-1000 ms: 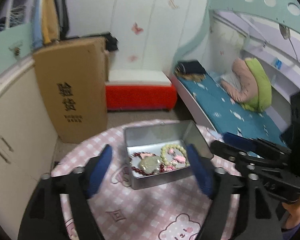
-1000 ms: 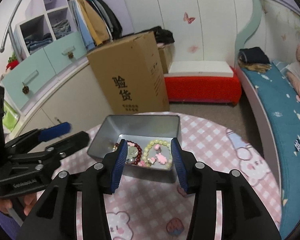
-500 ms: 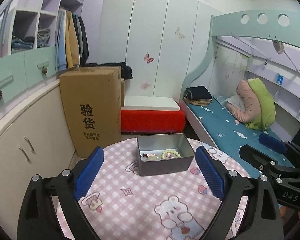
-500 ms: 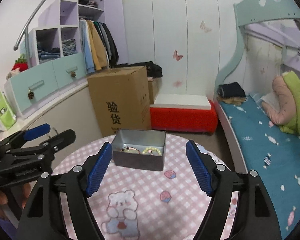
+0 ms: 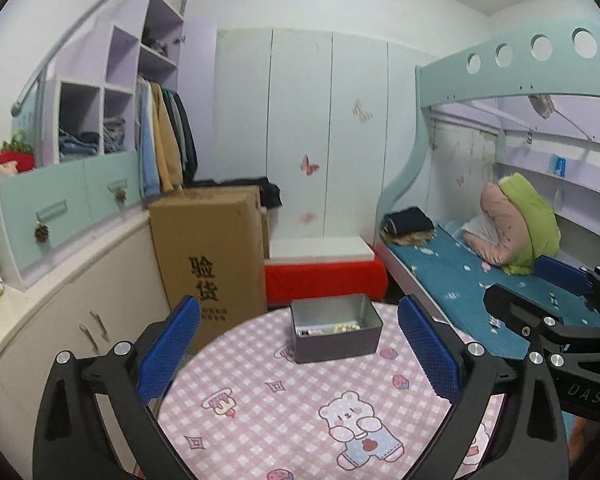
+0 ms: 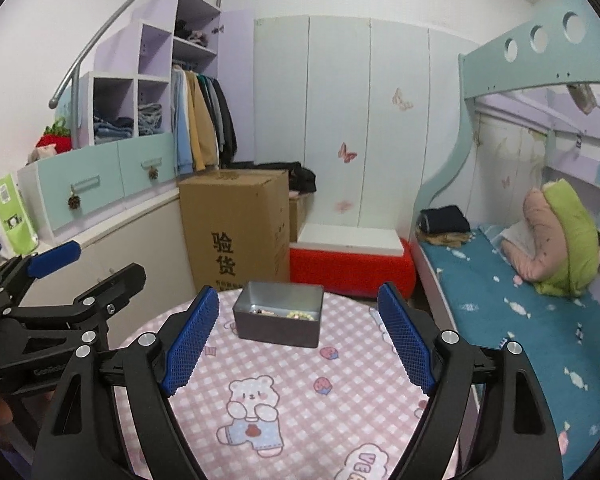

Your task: Organize jewelry

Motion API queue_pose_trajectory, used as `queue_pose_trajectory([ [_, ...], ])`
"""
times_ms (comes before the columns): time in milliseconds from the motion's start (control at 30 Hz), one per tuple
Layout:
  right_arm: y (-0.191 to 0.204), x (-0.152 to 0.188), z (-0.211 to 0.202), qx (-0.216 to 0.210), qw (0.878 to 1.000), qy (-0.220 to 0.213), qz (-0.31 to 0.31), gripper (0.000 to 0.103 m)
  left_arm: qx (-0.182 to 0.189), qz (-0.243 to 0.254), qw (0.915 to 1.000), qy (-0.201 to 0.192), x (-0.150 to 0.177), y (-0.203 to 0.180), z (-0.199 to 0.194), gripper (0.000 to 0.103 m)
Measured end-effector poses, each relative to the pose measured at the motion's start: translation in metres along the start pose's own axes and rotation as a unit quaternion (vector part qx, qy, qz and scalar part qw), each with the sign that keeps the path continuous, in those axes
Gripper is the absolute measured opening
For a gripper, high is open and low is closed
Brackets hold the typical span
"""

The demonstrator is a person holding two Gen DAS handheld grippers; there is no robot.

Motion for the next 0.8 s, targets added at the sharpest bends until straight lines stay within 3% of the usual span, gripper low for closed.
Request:
queue_pose_trajectory([
  [500, 0.004, -0.012, -0.057, 0.015, 0.998, -0.057, -0.005, 0.084, -0.022, 0.000, 0.9968, -0.077, -0.017, -0.007, -0.056, 0.096],
  [800, 0.004, -0.017, -0.069, 0.021, 0.997, -0.070, -0.004, 0.087, -0.018, -0.004, 0.9956, -0.092, -0.022, -0.008, -0.066, 0.096],
])
Point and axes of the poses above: each gripper's, at about its wrist camera, not at the fingertips, and z roughly the way its jaws point, y to its left, x to its underside, the point moved 5 cm from there along z, roughly the way its jaws point, and after that the axes turned 2 degrees about y, right-handed, at the moved point
